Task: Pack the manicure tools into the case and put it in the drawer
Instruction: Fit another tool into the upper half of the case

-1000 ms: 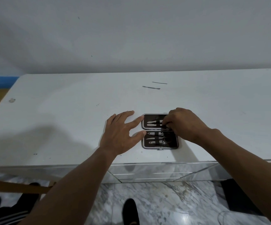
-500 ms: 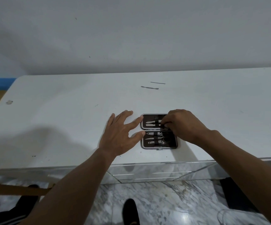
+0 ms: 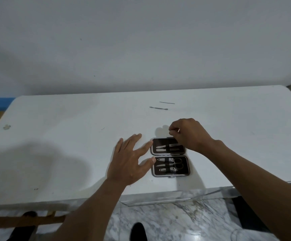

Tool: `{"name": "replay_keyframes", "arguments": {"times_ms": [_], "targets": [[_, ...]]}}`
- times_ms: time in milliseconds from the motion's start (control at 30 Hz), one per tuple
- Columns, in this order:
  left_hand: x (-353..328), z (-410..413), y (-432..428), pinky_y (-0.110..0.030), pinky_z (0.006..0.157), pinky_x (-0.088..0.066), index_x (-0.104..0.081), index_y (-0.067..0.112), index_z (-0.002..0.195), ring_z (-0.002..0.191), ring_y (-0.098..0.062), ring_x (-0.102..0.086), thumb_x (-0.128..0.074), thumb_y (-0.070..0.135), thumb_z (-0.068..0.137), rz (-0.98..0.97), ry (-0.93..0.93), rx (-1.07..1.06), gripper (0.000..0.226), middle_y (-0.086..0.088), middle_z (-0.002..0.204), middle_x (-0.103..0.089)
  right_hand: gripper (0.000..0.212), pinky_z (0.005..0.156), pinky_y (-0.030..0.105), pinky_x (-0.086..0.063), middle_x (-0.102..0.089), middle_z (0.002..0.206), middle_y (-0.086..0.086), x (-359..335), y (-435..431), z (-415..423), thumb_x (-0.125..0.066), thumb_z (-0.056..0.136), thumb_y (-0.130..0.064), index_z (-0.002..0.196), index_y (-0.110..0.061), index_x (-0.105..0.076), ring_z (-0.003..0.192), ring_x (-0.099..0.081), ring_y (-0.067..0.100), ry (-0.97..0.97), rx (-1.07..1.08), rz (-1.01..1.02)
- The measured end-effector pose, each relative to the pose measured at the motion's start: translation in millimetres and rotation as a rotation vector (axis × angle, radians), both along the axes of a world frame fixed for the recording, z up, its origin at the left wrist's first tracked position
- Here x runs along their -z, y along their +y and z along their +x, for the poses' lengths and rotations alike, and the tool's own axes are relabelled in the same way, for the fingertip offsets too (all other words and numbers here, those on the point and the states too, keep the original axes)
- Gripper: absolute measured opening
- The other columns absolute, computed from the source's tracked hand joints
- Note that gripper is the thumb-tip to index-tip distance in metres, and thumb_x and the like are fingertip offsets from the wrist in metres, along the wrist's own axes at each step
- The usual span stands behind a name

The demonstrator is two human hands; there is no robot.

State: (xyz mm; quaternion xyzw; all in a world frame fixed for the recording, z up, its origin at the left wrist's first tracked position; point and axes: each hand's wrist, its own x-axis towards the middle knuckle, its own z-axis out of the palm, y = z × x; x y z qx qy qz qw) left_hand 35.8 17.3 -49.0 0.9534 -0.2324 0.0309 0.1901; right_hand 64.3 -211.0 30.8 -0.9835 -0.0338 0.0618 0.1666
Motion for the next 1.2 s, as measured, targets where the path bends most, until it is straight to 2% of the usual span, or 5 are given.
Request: {"name": "replay_keyframes", "arguments": {"times_ms": [400, 700, 800, 900, 1200], "targets": [[-2.6, 3.1, -1.2, -0.047, 0.117, -0.02, -0.043, 0.043, 0.139, 0.141, -0.018, -0.03, -0.04, 0.063, 0.088, 0.007, 0.06, -0.009, 0.054, 0.0, 0.149, -0.042, 0.026, 0.089, 0.041, -0.049, -0.057, 0.114, 0.016, 16.0, 35.5, 105.8, -0.051, 0.094, -0.014, 0.115, -0.004, -0.061, 0.108, -0.054, 0.036, 0.021, 0.089, -0.124], [-4.2, 4.5, -1.5, -0.047, 0.114, -0.016, -0.039, 0.046, 0.141, 0.142, -0.017, -0.029, -0.031, 0.069, 0.09, -0.002, 0.103, -0.008, 0.056, 0.001, 0.15, -0.042, 0.011, 0.068, 0.031, -0.04, -0.059, 0.094, 0.016, 19.4, 37.1, 128.6, -0.053, 0.084, 0.003, 0.088, -0.004, -0.061, 0.088, -0.058, 0.037, 0.059, 0.086, -0.164], [-4.7, 4.9, -1.9, -0.048, 0.113, -0.019, -0.039, 0.046, 0.14, 0.141, -0.018, -0.031, -0.037, 0.068, 0.09, 0.002, 0.1, -0.006, 0.055, 0.0, 0.148, -0.044, 0.021, 0.073, 0.034, -0.051, -0.063, 0.101, 0.019, 17.1, 37.8, 133.6, -0.055, 0.084, 0.003, 0.102, -0.001, -0.065, 0.09, -0.063, 0.039, 0.074, 0.115, -0.151], [-6.1, 5.2, -2.4, -0.048, 0.113, -0.02, -0.039, 0.046, 0.14, 0.14, -0.019, -0.033, -0.037, 0.067, 0.089, 0.021, 0.092, -0.007, 0.055, -0.001, 0.148, -0.045, 0.024, 0.075, 0.036, -0.054, -0.065, 0.102, 0.019, 13.0, 38.0, 138.0, -0.053, 0.082, 0.004, 0.101, -0.003, -0.066, 0.09, -0.064, 0.039, 0.1, 0.112, -0.128], [-5.6, 5.9, -1.9, -0.046, 0.116, -0.016, -0.041, 0.045, 0.141, 0.142, -0.018, -0.028, -0.035, 0.068, 0.09, 0.023, 0.088, -0.008, 0.056, 0.001, 0.151, -0.04, 0.025, 0.066, 0.03, -0.041, -0.061, 0.097, 0.015, 9.6, 33.8, 139.4, -0.061, 0.076, -0.004, 0.101, -0.004, -0.061, 0.076, -0.052, 0.032, 0.172, 0.093, -0.159]]}}
